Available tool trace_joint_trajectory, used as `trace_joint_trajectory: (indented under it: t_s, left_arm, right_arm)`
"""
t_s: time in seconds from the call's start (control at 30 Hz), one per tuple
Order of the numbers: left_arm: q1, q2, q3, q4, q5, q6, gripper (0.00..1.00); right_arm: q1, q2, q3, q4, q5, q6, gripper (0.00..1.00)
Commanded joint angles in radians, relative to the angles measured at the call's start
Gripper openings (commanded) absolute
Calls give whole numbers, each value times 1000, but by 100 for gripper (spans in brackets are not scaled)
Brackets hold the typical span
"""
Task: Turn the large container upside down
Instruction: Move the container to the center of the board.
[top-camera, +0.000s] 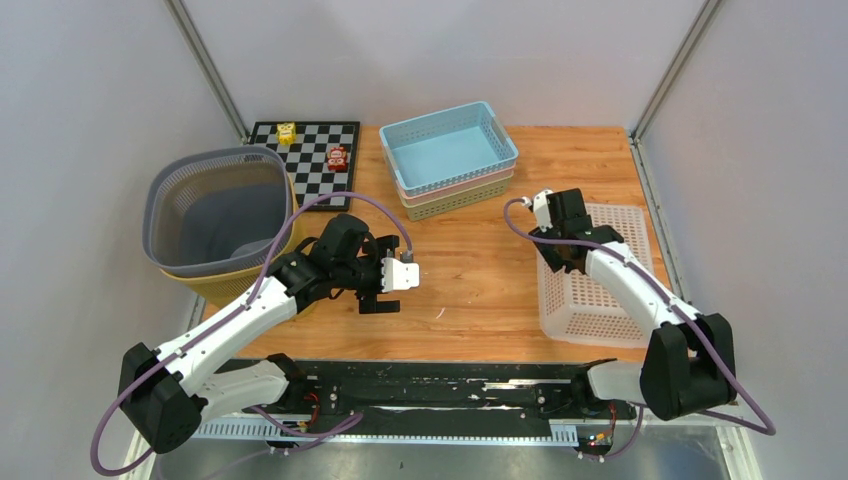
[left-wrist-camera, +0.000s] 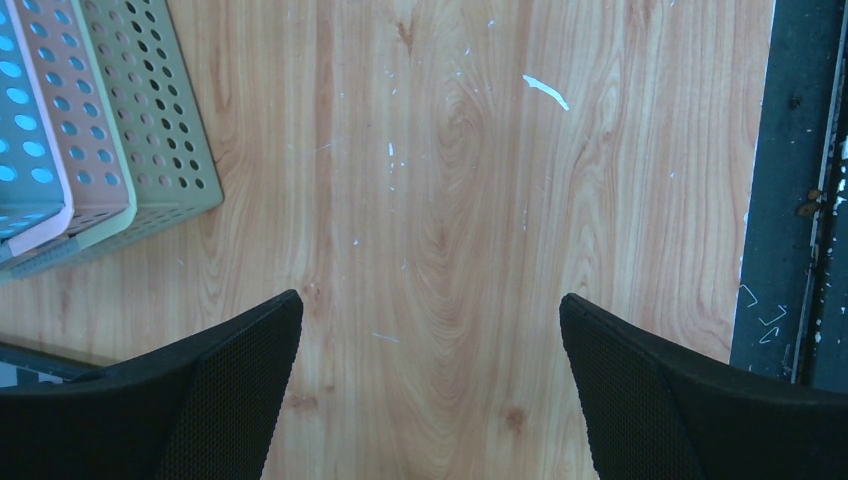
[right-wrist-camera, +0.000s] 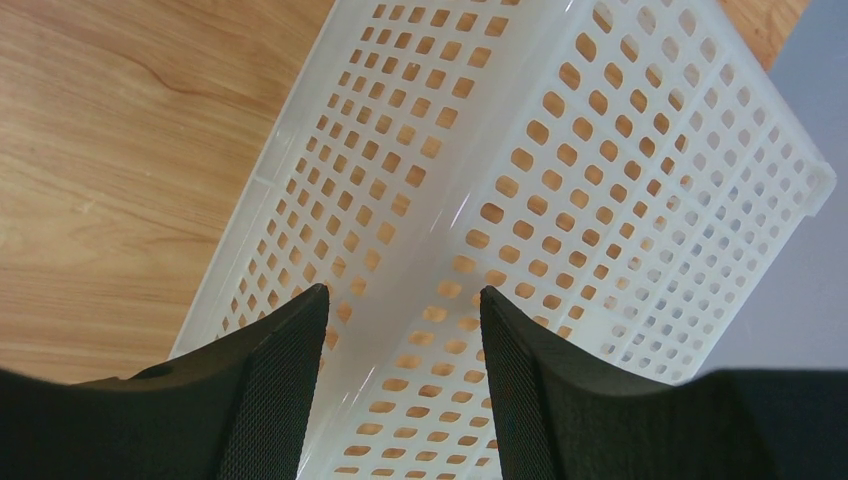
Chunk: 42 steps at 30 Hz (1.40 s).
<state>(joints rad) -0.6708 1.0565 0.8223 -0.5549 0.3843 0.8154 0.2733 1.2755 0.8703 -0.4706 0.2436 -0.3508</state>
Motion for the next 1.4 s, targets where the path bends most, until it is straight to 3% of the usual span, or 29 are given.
trace_joint_trajectory:
  t_s: [0.0, 0.57, 1.37]
  left_arm:
    - [-8, 2, 1, -8, 18, 7, 100]
    - [-7, 11, 8, -16, 14, 7, 100]
    - [-7, 13, 9, -17, 13, 7, 100]
  right_arm:
    - [-67, -9, -48, -120, -51, -48, 59]
    - [-112, -60, -97, -154, -84, -141, 59]
    - [-138, -101, -145, -181, -95, -142, 59]
